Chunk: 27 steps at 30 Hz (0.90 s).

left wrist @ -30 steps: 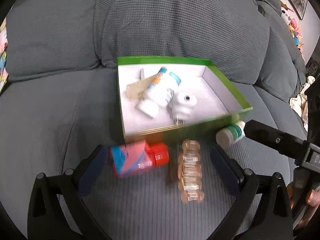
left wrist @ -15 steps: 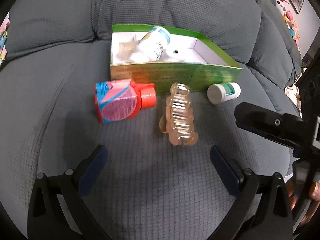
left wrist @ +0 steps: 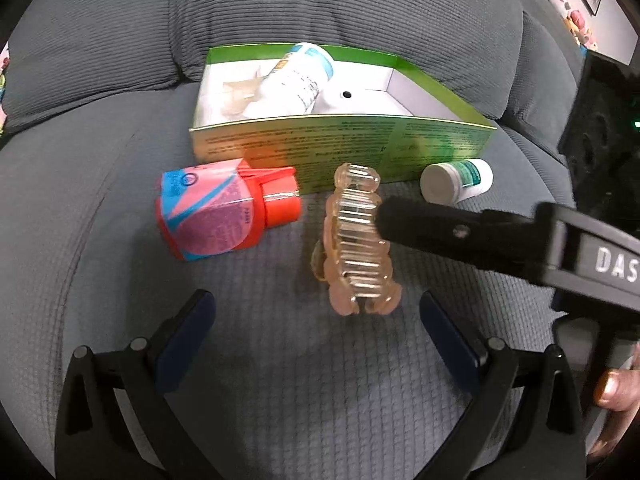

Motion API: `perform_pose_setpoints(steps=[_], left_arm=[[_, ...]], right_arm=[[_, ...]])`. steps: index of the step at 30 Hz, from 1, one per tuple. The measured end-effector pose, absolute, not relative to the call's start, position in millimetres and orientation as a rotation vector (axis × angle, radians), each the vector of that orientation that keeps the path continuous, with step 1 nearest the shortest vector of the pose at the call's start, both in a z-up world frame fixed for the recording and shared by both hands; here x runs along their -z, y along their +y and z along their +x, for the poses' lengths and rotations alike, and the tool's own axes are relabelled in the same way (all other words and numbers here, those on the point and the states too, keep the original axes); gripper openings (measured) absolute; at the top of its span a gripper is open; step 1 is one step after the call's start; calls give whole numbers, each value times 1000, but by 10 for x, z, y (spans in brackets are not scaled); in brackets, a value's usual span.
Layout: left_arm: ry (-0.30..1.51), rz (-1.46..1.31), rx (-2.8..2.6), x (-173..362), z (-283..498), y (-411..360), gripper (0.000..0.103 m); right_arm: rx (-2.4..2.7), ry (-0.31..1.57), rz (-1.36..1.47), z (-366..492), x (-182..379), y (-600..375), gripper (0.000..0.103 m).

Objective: Organize rigid objects
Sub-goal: 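Close the right gripper on the beige translucent clip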

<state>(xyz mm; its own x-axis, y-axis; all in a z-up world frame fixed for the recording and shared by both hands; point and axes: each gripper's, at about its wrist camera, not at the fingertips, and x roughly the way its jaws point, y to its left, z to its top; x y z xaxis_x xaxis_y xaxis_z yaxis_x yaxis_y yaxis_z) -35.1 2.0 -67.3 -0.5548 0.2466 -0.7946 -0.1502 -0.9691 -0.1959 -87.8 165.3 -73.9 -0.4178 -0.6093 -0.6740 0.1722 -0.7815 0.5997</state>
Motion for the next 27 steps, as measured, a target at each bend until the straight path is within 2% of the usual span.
perform_pose_setpoints(steps=[3, 9, 11, 12, 13, 14, 16, 20, 23, 27], left_arm=[[-169, -1334, -2575, 703, -386, 37, 100], [-236, -1322, -2563, 746, -493, -30, 77], [-257, -1323, -2547, 768, -520, -37, 74], [-262, -1321, -2539, 773, -529, -40, 67], [-266, -1315, -2530, 778, -527, -34, 60], [-264, -1313, -2524, 782, -521, -26, 58], [-261, -1305, -2523, 781, -503, -9, 53], [-232, -1293, -2513, 733, -452, 39, 39], [-197, -1267, -2515, 664, -383, 86, 39], [-179, -1239, -2511, 579, -293, 136, 39]], right_arm=[[2208, -622, 1321, -933, 801, 1622, 74], [2173, -574, 1294, -1031, 839, 1493, 74], [2163, -562, 1305, -1071, 860, 1455, 74], [2159, -554, 1307, -1081, 873, 1436, 73], [2153, -541, 1312, -1089, 885, 1412, 63], [2146, -533, 1314, -1089, 898, 1395, 52], [2133, -540, 1304, -1075, 917, 1396, 46], [2121, -590, 1291, -1048, 933, 1444, 40], [2118, -623, 1277, -997, 924, 1492, 36], [2130, -633, 1255, -926, 847, 1557, 35]])
